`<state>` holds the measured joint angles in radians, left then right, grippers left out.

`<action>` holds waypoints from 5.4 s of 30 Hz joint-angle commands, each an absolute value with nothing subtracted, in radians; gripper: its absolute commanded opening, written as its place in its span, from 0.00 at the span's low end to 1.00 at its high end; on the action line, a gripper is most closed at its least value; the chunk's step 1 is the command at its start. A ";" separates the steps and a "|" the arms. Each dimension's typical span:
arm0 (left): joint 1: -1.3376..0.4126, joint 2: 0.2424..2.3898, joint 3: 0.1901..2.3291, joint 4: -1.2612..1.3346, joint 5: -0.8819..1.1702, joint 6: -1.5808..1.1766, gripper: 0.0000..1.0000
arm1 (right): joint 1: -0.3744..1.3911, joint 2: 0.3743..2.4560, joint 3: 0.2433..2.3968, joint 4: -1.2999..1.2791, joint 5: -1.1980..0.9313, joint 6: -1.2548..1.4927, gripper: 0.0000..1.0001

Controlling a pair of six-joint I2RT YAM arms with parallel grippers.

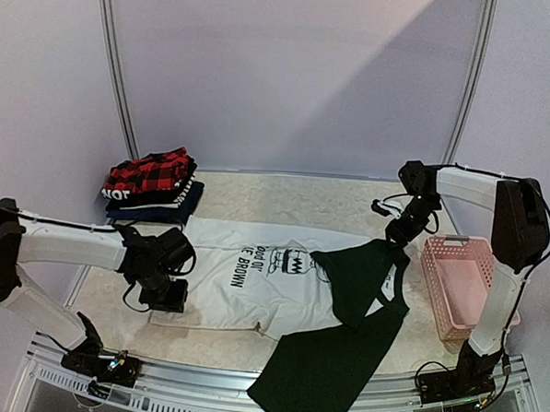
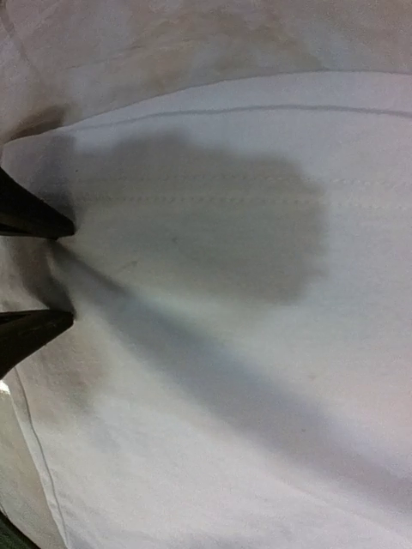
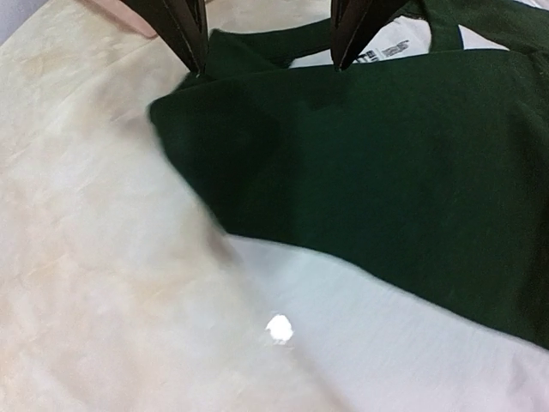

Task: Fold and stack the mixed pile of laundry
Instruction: Flatten out the 1/3-folded T-shirt at the center of the board.

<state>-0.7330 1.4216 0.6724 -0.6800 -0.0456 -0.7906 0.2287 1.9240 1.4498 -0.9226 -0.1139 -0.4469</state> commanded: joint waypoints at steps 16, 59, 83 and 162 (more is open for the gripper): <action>-0.605 1.251 1.024 -1.042 -0.258 -0.653 0.58 | 0.090 2.324 1.973 -1.243 -0.242 -0.595 0.52; -0.271 1.870 1.217 -0.335 0.035 -0.398 0.57 | 0.011 2.414 2.089 -1.142 -0.169 -0.519 0.00; -0.264 2.143 1.502 -0.481 -0.016 -0.302 0.43 | 0.011 2.423 2.084 -1.171 -0.197 -0.497 0.00; -0.426 0.750 1.705 -0.788 0.074 -0.006 0.00 | 0.009 1.068 2.266 -0.986 -0.762 -0.277 0.00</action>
